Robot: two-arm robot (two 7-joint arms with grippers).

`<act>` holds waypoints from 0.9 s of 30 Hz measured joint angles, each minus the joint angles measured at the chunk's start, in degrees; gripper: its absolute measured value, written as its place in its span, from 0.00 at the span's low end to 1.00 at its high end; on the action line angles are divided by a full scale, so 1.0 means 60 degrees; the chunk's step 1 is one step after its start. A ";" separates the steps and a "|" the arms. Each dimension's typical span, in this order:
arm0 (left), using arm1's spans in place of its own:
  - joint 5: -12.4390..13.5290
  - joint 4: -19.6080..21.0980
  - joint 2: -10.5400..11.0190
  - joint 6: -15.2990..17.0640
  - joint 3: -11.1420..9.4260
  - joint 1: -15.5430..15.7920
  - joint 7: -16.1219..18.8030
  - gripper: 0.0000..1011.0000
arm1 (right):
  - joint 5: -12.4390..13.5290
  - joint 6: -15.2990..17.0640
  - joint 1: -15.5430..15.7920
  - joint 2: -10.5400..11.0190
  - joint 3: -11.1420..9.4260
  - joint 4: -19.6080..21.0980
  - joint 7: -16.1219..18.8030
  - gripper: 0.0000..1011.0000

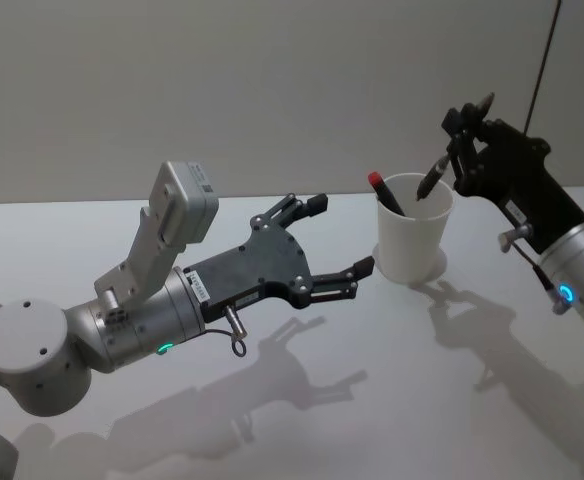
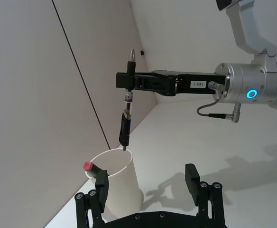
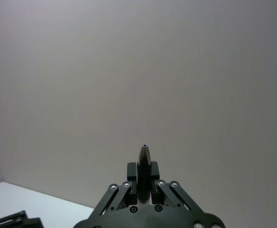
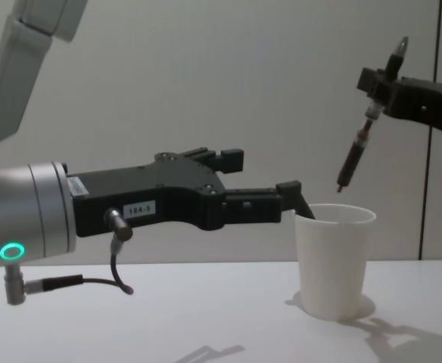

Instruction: Place the pen into the pen holder.

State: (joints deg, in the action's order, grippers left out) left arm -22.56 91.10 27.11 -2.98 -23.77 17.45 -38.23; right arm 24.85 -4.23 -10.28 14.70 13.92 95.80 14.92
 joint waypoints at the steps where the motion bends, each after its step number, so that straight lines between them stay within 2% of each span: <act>1: 0.0000 0.0000 0.0000 0.0000 0.0000 0.0000 0.0000 0.99 | -0.0155 -0.0012 -0.0043 -0.0009 0.0000 -0.0043 -0.0043 0.14; 8: 0.0000 0.0000 0.0000 0.0000 0.0000 0.0000 0.0000 0.99 | -0.1195 -0.0107 -0.0382 -0.0111 0.0027 -0.0450 -0.0386 0.14; 15: 0.0000 0.0000 0.0000 -0.0001 0.0000 0.0000 0.0000 0.99 | -0.1897 -0.0205 -0.0637 -0.0234 0.0073 -0.0857 -0.0605 0.14; 20: -0.0001 0.0000 0.0000 -0.0001 0.0001 0.0000 0.0000 0.99 | -0.2185 -0.0299 -0.0796 -0.0328 0.0110 -0.1156 -0.0641 0.14; 27: -0.0001 0.0000 0.0000 -0.0001 0.0000 0.0000 0.0000 0.99 | -0.2309 -0.0379 -0.0982 -0.0446 0.0150 -0.1539 -0.0590 0.14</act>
State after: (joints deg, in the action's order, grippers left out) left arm -22.57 91.10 27.11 -2.98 -23.77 17.45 -38.23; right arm 11.00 -6.50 -16.17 12.03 14.82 86.56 11.37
